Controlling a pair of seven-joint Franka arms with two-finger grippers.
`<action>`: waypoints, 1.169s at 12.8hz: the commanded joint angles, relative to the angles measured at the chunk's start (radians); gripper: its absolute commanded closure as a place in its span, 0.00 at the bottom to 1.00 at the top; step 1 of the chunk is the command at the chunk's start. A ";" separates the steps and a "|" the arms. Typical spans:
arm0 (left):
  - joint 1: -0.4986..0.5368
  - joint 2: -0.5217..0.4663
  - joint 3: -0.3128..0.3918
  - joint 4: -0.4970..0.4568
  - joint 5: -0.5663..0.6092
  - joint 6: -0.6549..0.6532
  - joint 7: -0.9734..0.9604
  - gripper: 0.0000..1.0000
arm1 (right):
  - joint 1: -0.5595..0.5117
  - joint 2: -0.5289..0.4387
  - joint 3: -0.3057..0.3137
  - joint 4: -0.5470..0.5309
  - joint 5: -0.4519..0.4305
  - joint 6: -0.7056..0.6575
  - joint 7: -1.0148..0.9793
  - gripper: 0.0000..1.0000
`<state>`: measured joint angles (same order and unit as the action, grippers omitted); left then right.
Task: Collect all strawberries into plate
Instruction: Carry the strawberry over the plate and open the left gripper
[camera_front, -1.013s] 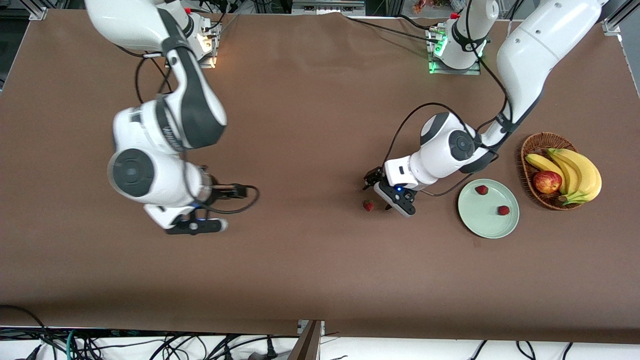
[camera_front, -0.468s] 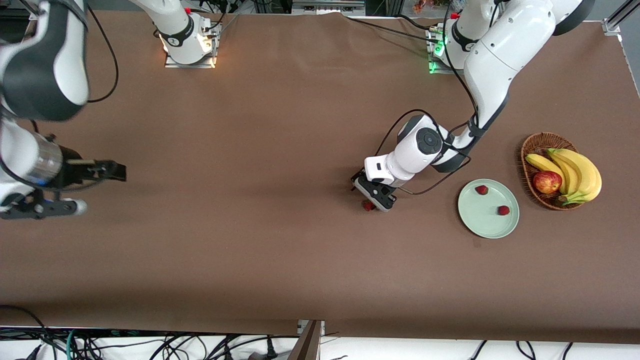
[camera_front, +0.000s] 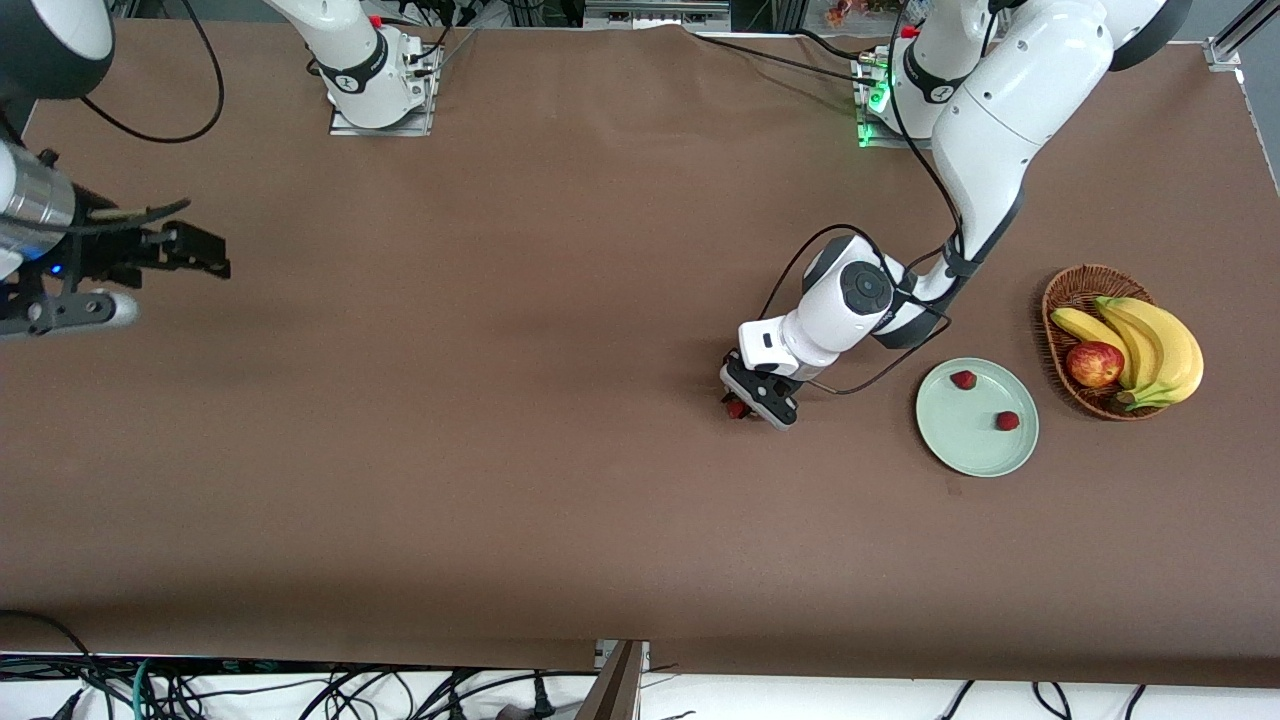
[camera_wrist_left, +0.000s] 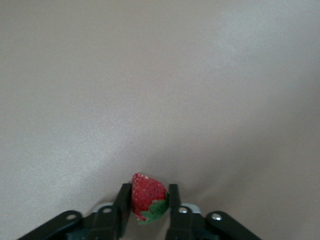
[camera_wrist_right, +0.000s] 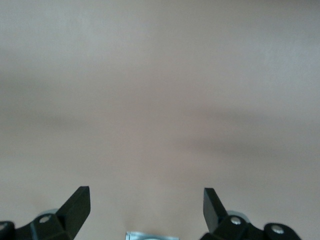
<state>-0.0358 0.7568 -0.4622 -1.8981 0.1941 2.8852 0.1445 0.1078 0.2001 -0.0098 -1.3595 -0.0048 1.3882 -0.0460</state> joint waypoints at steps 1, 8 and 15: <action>0.011 -0.011 0.005 0.007 0.018 -0.001 -0.003 0.93 | -0.028 -0.140 0.053 -0.173 -0.043 0.011 0.002 0.00; 0.091 -0.197 -0.003 0.095 0.016 -0.589 0.038 0.95 | -0.054 -0.197 0.056 -0.176 -0.107 0.034 0.001 0.00; 0.355 -0.146 0.007 0.162 0.039 -0.701 0.606 0.90 | -0.051 -0.174 0.060 -0.164 -0.052 0.022 0.014 0.00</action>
<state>0.2638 0.5623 -0.4405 -1.7459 0.2005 2.1298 0.6261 0.0698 0.0321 0.0443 -1.5156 -0.0752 1.4023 -0.0393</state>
